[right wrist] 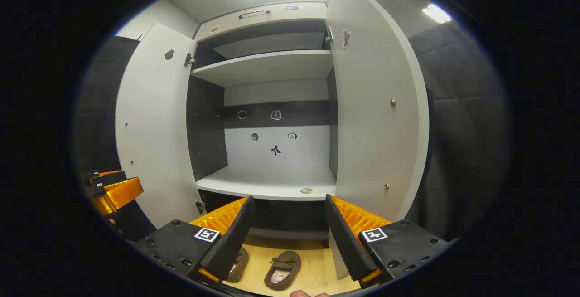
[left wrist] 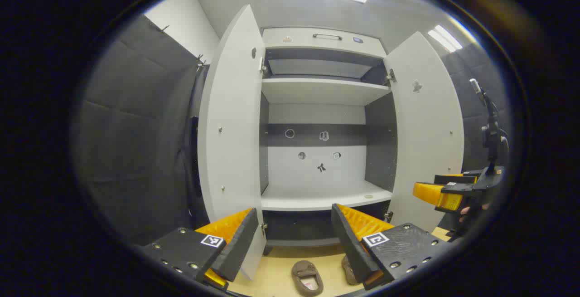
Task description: Grab one shoe with the right hand and put it into the shoe cabinet, grab the other shoe with the left hand and put it into the shoe cabinet; then close the right door with the right hand and the left door with the left hand.
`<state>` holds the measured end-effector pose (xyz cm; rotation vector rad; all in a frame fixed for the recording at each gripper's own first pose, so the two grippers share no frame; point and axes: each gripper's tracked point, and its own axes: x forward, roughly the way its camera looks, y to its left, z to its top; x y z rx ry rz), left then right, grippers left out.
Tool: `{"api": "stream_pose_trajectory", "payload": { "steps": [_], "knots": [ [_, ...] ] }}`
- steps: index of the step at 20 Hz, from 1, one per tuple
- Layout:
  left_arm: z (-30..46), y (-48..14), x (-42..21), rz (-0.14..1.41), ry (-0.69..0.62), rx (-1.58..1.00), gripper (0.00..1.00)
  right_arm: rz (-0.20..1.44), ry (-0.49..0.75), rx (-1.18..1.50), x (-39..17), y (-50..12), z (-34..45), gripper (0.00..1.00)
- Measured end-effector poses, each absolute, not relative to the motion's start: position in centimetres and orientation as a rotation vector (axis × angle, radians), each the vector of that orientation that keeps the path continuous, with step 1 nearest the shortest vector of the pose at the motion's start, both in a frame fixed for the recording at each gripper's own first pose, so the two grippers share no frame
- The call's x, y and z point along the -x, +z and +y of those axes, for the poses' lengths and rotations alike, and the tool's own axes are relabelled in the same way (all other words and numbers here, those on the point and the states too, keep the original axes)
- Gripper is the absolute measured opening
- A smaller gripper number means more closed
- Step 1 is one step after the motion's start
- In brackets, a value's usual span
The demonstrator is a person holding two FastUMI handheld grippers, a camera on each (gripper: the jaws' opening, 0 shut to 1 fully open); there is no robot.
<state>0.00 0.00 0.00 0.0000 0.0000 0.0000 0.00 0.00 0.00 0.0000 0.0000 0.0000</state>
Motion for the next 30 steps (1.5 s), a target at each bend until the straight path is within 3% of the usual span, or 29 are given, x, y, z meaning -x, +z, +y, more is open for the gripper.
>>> {"api": "stream_pose_trajectory", "payload": {
  "steps": [10,11,13,19,30],
  "knots": [
    [-1.8,-0.6,-1.4,-0.006,-0.071,-0.018,1.00,0.002,-0.079,0.001,0.6,-0.6,-2.1,0.96],
    [-2.3,-0.9,-1.7,-0.005,-0.086,-0.014,0.94,0.009,-0.084,-0.002,0.7,-1.0,-2.3,0.96],
    [-3.2,-1.7,-2.1,0.001,-0.110,-0.004,0.94,0.008,-0.081,-0.008,0.9,-1.4,-2.2,0.98],
    [-2.7,-3.0,-3.3,0.022,-0.100,0.029,0.94,0.063,-0.094,-0.001,1.1,-3.2,-2.4,0.96],
    [-1.3,-6.1,-0.9,0.056,-0.066,0.011,0.94,0.164,0.055,0.017,-2.8,-4.2,1.8,0.98]
  ]
}}
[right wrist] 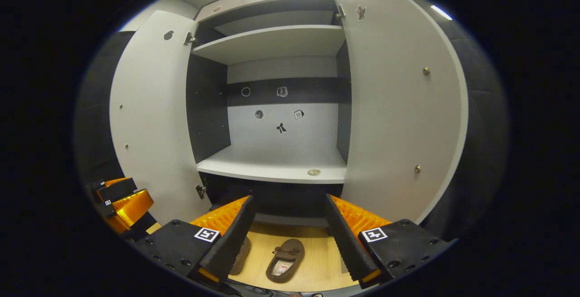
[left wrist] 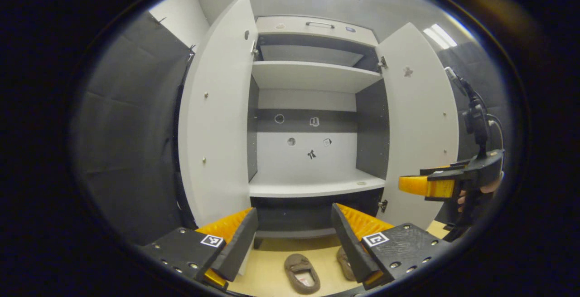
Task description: Grab one shoe with the right hand and put it into the shoe cabinet, grab the other shoe with the left hand and put it into the shoe cabinet; then close the right door with the right hand and the left door with the left hand.
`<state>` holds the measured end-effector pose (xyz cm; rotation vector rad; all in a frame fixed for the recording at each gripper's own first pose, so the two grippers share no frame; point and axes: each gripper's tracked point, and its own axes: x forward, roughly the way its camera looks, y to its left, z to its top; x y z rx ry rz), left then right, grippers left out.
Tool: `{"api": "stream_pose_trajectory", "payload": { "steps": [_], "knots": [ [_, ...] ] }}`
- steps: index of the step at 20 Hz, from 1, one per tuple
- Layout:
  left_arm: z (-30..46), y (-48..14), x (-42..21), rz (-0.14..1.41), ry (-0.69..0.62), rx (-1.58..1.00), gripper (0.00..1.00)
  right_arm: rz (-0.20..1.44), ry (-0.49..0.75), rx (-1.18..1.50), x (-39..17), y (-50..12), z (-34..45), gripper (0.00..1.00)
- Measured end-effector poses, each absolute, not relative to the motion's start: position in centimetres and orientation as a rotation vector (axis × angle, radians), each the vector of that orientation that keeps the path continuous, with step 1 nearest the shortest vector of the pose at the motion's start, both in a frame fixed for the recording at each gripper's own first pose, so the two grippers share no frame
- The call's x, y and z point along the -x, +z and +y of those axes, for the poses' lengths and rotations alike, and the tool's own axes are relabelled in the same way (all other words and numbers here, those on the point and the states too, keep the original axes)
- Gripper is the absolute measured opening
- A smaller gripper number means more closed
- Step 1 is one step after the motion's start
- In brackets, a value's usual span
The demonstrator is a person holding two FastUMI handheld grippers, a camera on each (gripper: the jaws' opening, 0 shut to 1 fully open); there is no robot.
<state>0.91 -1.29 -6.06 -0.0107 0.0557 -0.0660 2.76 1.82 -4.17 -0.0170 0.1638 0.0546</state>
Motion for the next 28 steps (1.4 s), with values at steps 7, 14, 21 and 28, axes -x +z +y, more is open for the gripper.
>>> {"api": "stream_pose_trajectory", "payload": {
  "steps": [7,14,21,28],
  "knots": [
    [-0.6,-8.1,1.1,0.097,-0.050,0.014,0.94,0.409,0.159,-0.083,-4.0,-13.8,5.2,0.98],
    [0.4,-11.7,1.8,0.174,-0.032,0.064,0.95,0.723,0.239,-0.151,-4.3,-25.3,8.7,0.98],
    [0.4,-13.6,0.9,0.211,-0.050,0.055,0.95,0.900,0.189,-0.116,-6.2,-34.8,9.1,0.98],
    [0.5,-15.3,-0.6,0.242,-0.081,0.061,0.95,0.880,0.118,0.035,-10.4,-39.8,7.7,0.98]
  ]
}}
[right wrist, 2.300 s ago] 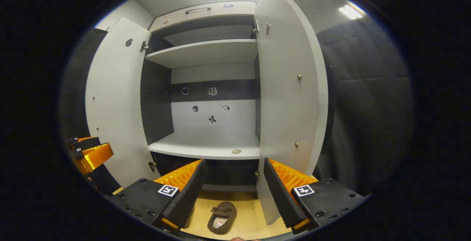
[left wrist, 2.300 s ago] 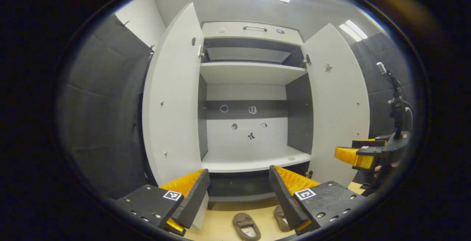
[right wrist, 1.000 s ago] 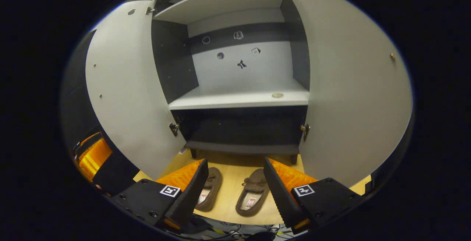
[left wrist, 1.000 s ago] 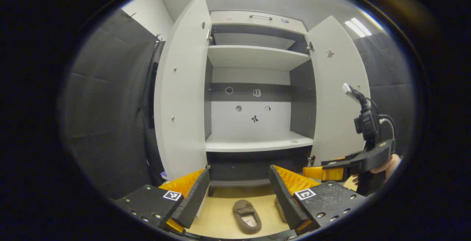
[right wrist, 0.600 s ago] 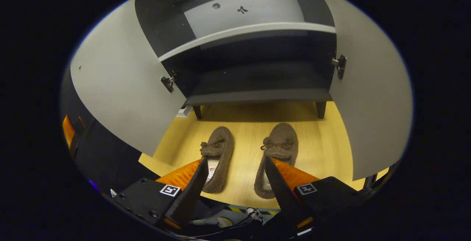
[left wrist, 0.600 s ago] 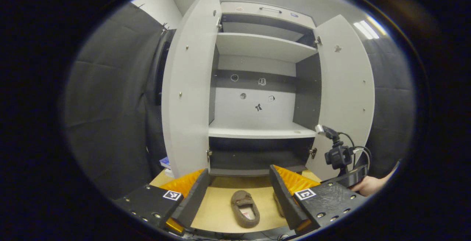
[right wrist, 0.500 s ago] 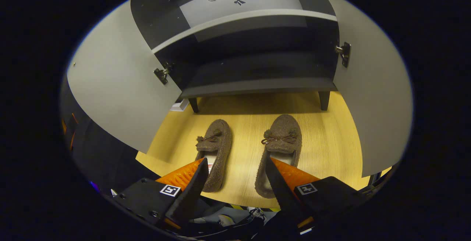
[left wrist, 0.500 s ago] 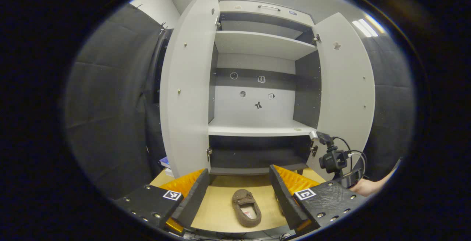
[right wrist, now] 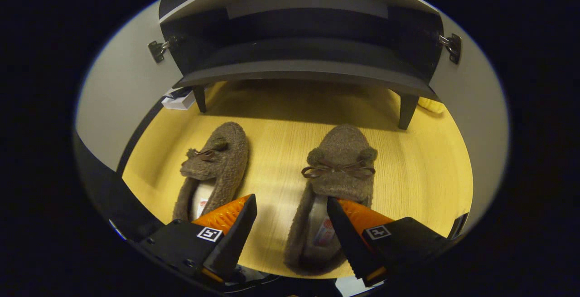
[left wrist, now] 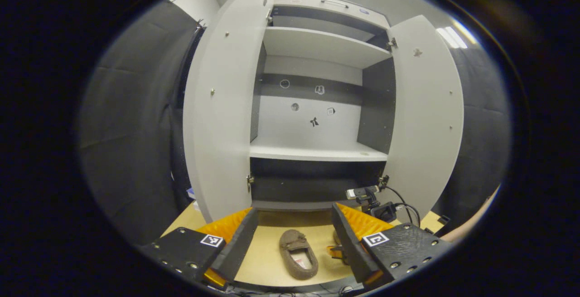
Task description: Grab one shoe with the right hand and put it into the shoe cabinet, grab the other shoe with the left hand and put it into the shoe cabinet; then close the right door with the right hand and the left door with the left hand.
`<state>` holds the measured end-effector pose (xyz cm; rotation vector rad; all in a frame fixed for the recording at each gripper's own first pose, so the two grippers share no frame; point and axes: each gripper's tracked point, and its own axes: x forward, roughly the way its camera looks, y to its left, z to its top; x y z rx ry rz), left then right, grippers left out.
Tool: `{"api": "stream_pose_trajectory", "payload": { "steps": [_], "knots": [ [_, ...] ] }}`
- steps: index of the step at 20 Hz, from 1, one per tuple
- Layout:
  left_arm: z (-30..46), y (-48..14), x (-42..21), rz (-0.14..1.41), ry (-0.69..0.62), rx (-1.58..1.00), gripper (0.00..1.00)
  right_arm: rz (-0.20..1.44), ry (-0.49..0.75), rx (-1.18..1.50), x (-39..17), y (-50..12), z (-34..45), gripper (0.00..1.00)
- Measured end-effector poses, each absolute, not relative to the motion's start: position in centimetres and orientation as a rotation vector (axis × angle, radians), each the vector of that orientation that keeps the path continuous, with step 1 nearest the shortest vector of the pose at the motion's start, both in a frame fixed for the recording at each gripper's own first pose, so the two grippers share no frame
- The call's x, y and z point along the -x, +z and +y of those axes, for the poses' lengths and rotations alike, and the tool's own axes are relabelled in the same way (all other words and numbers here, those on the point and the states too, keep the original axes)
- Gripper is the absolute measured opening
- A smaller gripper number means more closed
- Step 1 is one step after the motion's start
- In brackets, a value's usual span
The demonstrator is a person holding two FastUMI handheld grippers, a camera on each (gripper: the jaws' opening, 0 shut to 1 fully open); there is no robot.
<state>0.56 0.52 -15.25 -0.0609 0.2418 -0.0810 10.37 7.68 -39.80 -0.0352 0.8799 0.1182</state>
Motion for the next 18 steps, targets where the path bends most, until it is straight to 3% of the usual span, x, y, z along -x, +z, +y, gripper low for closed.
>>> {"api": "stream_pose_trajectory", "payload": {
  "steps": [3,4,5,6,9,11,13,14,16,18],
  "knots": [
    [0.6,-15.4,-1.6,0.242,-0.110,0.098,0.95,0.867,0.087,0.083,-11.9,-41.5,7.4,0.98],
    [0.6,-15.3,-1.8,0.238,-0.120,0.117,0.95,0.869,0.074,0.108,-12.3,-42.0,7.2,0.92],
    [0.7,-15.2,-2.2,0.234,-0.124,0.128,0.95,0.864,0.049,0.140,-12.5,-41.9,6.6,0.95],
    [0.8,-15.1,-2.5,0.230,-0.125,0.133,0.95,0.858,0.026,0.153,-12.9,-42.1,6.2,0.89],
    [0.7,-15.7,-3.1,0.246,-0.139,0.149,0.94,0.871,-0.040,0.185,-13.1,-42.2,4.8,0.44],
    [0.6,-15.7,-3.3,0.244,-0.145,0.141,0.94,0.881,-0.046,0.187,-12.8,-42.1,4.6,0.27],
    [0.3,-15.5,-3.4,0.242,-0.156,0.138,0.95,0.889,-0.051,0.183,-12.9,-42.2,4.6,0.26],
    [0.1,-15.2,-3.5,0.236,-0.163,0.139,0.95,0.900,-0.048,0.176,-12.7,-41.9,4.8,0.15],
    [-0.1,-14.7,-3.4,0.223,-0.175,0.133,0.95,0.934,-0.025,0.139,-12.3,-42.0,4.6,0.03],
    [-0.2,-14.6,-3.1,0.215,-0.183,0.119,0.94,0.949,0.000,0.096,-11.4,-41.1,4.2,0.02]
  ]
}}
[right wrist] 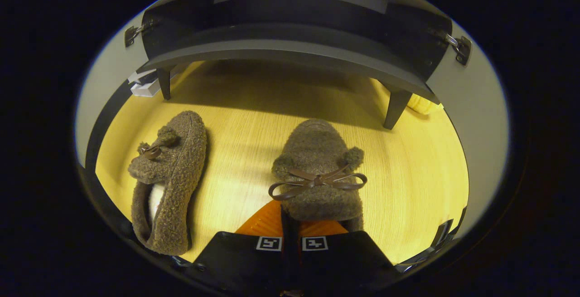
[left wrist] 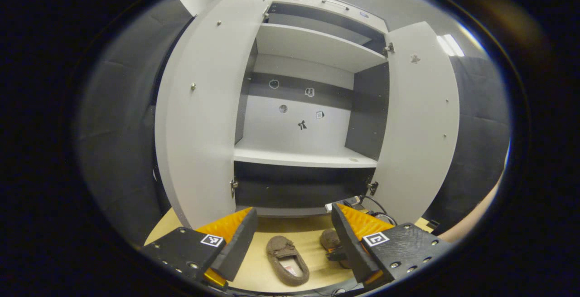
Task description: Grab one shoe with the right hand and put it into the shoe cabinet, grab the other shoe with the left hand and put it into the shoe cabinet; then close the right door with the right hand and the left door with the left hand.
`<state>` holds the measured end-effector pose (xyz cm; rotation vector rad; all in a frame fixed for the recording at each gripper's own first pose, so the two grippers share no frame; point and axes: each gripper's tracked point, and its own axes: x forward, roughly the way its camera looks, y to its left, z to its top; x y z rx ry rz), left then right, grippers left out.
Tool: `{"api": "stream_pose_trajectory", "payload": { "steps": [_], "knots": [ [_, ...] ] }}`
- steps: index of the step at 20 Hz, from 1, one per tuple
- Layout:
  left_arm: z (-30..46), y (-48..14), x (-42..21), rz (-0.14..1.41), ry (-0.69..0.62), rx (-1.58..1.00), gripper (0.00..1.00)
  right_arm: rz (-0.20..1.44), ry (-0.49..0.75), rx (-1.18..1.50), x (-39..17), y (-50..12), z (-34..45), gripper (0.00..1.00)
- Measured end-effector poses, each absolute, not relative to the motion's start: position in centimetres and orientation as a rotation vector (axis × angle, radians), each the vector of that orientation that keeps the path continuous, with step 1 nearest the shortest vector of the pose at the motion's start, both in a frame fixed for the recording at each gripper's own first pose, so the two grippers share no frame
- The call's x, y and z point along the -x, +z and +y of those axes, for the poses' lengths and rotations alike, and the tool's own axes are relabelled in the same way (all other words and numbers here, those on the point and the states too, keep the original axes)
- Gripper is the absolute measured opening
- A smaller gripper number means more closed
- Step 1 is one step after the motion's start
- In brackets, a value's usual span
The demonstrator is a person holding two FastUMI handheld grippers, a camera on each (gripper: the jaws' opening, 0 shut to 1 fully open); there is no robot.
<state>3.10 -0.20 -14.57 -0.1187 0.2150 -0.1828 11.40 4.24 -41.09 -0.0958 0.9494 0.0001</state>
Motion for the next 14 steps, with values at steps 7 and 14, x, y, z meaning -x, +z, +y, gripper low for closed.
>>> {"api": "stream_pose_trajectory", "payload": {
  "steps": [7,14],
  "knots": [
    [-2.2,-13.5,-2.0,0.194,-0.191,0.173,0.95,0.817,0.043,-0.004,-7.6,-34.1,3.5,0.02],
    [-3.3,-14.5,-0.8,0.207,-0.197,0.117,0.95,0.765,0.100,-0.069,-1.6,-29.6,2.9,0.02]
  ]
}}
